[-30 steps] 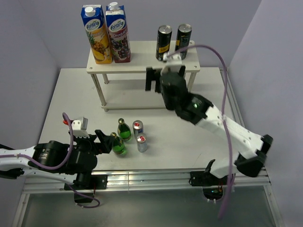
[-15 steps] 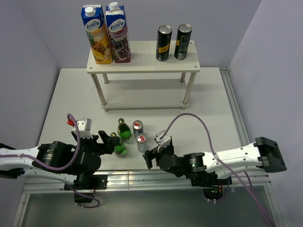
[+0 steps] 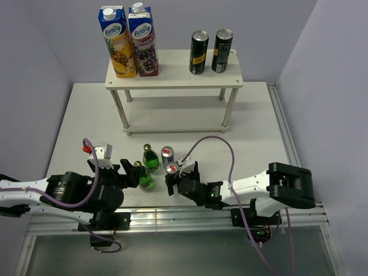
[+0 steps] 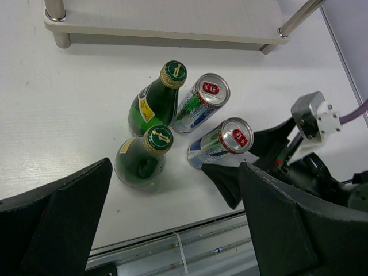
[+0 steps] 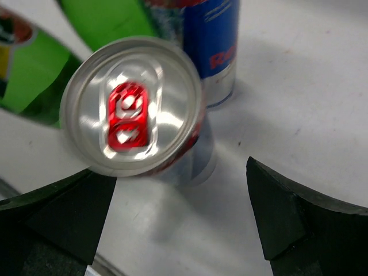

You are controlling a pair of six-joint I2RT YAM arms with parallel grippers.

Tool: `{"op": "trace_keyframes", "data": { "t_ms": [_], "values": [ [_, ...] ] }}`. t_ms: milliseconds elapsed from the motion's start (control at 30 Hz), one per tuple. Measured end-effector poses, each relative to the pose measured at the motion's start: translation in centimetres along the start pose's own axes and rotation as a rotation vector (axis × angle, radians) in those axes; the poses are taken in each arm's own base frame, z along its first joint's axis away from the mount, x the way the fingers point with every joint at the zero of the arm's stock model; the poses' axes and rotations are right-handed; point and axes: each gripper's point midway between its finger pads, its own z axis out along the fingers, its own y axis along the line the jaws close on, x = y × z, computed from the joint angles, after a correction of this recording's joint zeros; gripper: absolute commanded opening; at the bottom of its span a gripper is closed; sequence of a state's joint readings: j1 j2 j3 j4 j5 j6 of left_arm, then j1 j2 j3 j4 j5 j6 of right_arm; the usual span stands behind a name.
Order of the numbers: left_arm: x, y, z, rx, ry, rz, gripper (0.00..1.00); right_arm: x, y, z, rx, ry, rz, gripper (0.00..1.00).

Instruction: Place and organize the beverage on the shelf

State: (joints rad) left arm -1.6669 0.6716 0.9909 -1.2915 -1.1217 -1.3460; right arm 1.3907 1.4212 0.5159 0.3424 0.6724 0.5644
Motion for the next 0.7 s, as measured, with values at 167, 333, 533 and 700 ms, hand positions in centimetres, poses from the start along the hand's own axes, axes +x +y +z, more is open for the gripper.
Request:
{"op": "trace_keyframes", "data": {
  "t_ms": [167,333,533,700],
  "values": [
    [0.0,0.0,0.0,0.0,0.0,0.0,0.99,-0.6,-0.7,2.5,0.044,-0.035,-0.006,0.93],
    [-0.1,0.1,-0.1,0.003,-0.001,-0.006,0.99,-0.7,-0.4,4.5,0.06,-0.059,-0.027,0.47],
    [-0.5,0.4,-0.3,0.018,-0.005,-0.037,0.99,-1.1,-1.1,4.7,0.102,-0.071,-0.036,0.0],
    [-0.8,0.7,-0.5,0.031,-0.008,-0.059,0.99,-2.7,-3.3,2.4,0.186,-0.067,-0.008,0.0]
  ]
}}
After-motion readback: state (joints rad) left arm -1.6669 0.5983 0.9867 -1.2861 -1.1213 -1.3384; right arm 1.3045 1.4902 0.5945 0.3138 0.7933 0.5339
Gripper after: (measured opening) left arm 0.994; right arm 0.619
